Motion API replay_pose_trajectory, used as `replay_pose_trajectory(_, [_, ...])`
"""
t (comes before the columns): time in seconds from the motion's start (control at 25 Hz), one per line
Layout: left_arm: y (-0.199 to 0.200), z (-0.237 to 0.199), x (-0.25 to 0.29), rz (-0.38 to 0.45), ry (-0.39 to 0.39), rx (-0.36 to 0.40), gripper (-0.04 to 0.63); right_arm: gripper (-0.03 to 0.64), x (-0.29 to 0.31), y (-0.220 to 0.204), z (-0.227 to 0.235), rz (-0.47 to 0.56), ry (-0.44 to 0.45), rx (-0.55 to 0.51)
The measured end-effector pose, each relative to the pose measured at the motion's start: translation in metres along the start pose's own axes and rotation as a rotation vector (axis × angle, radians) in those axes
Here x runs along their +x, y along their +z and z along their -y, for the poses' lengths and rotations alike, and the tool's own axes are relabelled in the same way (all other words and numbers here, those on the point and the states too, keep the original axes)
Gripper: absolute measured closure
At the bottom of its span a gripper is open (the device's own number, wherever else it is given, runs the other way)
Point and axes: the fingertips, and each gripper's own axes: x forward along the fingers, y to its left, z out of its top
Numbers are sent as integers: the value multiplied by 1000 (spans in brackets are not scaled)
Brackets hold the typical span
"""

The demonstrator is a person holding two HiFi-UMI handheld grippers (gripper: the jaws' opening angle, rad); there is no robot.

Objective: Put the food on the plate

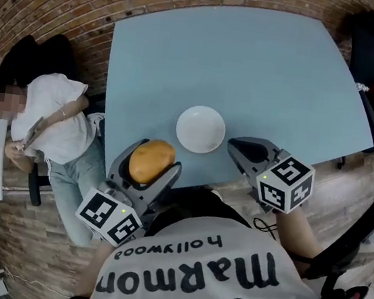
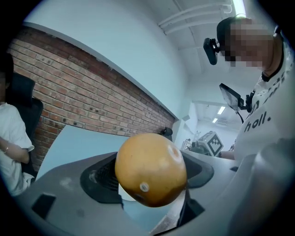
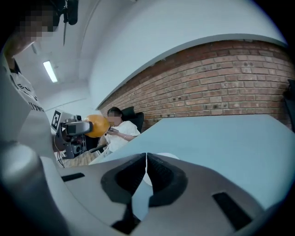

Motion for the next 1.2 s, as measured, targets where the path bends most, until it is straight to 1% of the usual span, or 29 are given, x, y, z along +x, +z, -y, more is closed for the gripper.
replay_pose_trajectory(0.16, [-17,-1,31,-24,70,-21,247,605,11,0,31,-35,59,-31])
replay_pose_trajectory(0.36, [-32,-7,57,-9,138,-15,247,605,34,-5,41,-79,157,-72])
replay_pose_trajectory(0.48, [-47,-14,70,-27,171,48,247,606,45,-5,48,-90,200,-81])
replay_pose_trajectory(0.56, [-60,-21,77,-67,205,85,247,606,51,-8,51,-105,231,-81])
replay_pose_trajectory(0.64, [-70,-28,85,-110,223,97,247,606,56,-12,53,-125,259,-81])
replay_pose_trajectory(0.72, [-78,-34,96,-150,217,114,247,605,61,-14,56,-141,279,-79])
replay_pose_trajectory(0.88, [-96,-41,117,-228,179,159,247,606,71,-20,59,-159,307,-74])
replay_pose_trajectory(1.0, [-109,-44,129,-269,156,191,247,606,76,-26,61,-165,317,-71])
replay_pose_trajectory(1.2, [-128,-44,140,-324,125,195,247,606,79,-34,64,-176,324,-63])
